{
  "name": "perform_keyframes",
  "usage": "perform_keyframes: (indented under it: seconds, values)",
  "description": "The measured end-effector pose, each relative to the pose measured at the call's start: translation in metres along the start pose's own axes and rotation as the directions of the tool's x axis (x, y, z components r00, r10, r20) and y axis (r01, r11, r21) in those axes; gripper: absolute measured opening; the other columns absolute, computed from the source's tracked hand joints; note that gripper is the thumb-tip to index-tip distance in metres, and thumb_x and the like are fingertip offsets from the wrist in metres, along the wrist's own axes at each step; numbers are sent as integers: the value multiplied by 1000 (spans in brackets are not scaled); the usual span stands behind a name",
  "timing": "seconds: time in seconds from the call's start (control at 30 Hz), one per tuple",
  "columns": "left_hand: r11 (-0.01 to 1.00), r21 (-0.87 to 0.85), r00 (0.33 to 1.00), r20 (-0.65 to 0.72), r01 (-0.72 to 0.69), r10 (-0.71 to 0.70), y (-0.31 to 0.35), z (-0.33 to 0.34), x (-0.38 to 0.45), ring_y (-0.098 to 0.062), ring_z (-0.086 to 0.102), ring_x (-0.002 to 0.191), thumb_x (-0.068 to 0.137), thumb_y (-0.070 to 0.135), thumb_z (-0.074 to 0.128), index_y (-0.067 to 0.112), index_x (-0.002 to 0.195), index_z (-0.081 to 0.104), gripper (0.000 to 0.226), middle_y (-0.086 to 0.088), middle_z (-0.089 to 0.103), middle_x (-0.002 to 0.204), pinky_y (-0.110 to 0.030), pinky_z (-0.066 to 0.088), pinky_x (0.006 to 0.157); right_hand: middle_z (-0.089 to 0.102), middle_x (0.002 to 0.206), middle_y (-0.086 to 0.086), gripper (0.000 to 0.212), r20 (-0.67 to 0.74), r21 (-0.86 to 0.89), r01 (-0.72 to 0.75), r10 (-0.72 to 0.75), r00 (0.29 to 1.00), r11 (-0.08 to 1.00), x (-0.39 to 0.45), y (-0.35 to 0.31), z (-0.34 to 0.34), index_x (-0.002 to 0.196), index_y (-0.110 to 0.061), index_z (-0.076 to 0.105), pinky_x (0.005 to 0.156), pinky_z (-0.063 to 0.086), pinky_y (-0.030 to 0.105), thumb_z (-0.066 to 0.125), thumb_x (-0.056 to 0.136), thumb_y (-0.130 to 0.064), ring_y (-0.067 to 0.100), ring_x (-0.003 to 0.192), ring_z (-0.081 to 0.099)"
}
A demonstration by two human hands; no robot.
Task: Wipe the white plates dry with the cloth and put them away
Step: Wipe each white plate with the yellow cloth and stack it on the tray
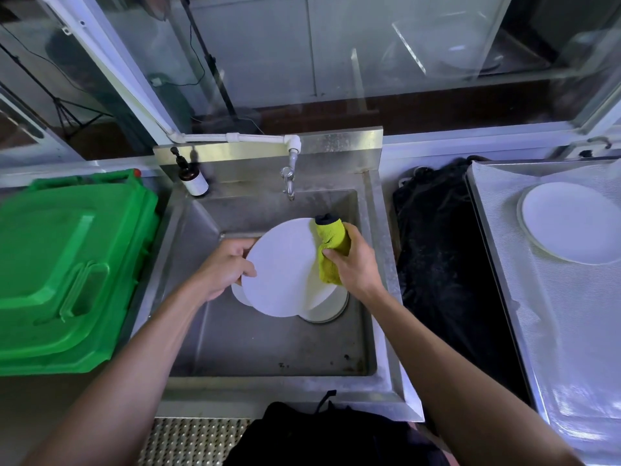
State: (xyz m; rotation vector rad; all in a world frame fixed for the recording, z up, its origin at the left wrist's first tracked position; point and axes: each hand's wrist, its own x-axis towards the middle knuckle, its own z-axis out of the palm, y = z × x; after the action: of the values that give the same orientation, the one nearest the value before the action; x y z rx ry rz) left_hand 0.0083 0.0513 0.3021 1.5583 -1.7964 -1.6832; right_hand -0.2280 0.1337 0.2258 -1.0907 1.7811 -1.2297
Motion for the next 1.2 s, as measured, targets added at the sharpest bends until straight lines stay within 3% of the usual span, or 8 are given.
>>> perform_keyframes:
  seconds: [0.13, 0.27, 0.37, 0.57, 0.73, 0.87, 1.0, 1.2]
  values:
    - [996, 79, 999, 24, -32, 30, 9, -2, 3, -15, 62, 77, 58, -1, 55, 32, 90, 81, 53, 2, 74, 86, -25, 41, 62, 64, 112, -15, 54, 25, -21, 42, -41, 999, 999, 3, -2, -4, 134, -26, 54, 79, 39, 5, 74, 86, -11, 2, 102, 55]
    - [978, 185, 993, 90, -97, 82, 18, 0, 9, -25, 62, 104, 72, -26, 46, 9, 114, 76, 63, -13, 71, 127, -45, 48, 88, 63, 115, -16, 57, 71, -72, 86, -81, 994, 994, 6, -8, -2, 131, -28, 56, 82, 40, 11, 73, 82, -7, -3, 102, 53]
    - [962, 248, 992, 89, -110, 90, 22, 4, 13, -24, 61, 112, 71, -28, 45, 10, 117, 76, 67, -9, 67, 135, -53, 47, 102, 60, 112, -20, 56, 40, -141, 106, -101, 994, 984, 6, -9, 0, 128, -31, 55, 82, 40, 20, 72, 80, -7, -3, 98, 50]
    - [981, 153, 990, -49, -123, 132, 18, 27, 16, -15, 64, 94, 74, -27, 44, 30, 115, 74, 76, -7, 76, 116, -32, 48, 80, 64, 108, -5, 44, -128, -196, 193, -220, 967, 961, -4, -13, 0, 116, -24, 56, 76, 46, 34, 57, 77, -6, 17, 95, 56]
    - [994, 34, 971, -217, -100, 105, 6, 36, 26, -7, 68, 99, 79, -12, 52, 27, 117, 77, 60, 14, 77, 108, -25, 52, 83, 61, 105, 4, 43, -183, -285, 254, -312, 932, 924, -2, -21, -4, 115, -11, 60, 82, 46, 49, 60, 76, 7, 27, 96, 54]
    - [968, -207, 923, -328, 140, -203, -11, 36, 27, -18, 66, 95, 82, 21, 63, 20, 105, 73, 25, 1, 72, 107, -38, 51, 87, 60, 104, 4, 44, -249, -280, 280, -352, 902, 918, -3, -23, -10, 113, -11, 58, 82, 45, 49, 62, 74, 9, 25, 96, 51]
    - [783, -497, 887, -52, 375, -458, -28, 31, 23, -40, 73, 100, 96, 45, 46, 8, 120, 66, 48, -16, 75, 112, -52, 56, 89, 59, 101, 4, 47, -308, -329, 292, -395, 866, 898, -3, -25, -11, 110, -10, 58, 79, 44, 46, 66, 70, 13, 22, 92, 48]
    - [609, -711, 922, 149, 352, -358, 2, 44, 28, -43, 73, 101, 90, 72, 52, -1, 122, 60, 81, -20, 74, 115, -53, 60, 82, 62, 106, 10, 52, -270, -423, 389, -524, 808, 818, -10, -25, -5, 110, -2, 62, 80, 38, 39, 63, 63, 20, 26, 95, 50]
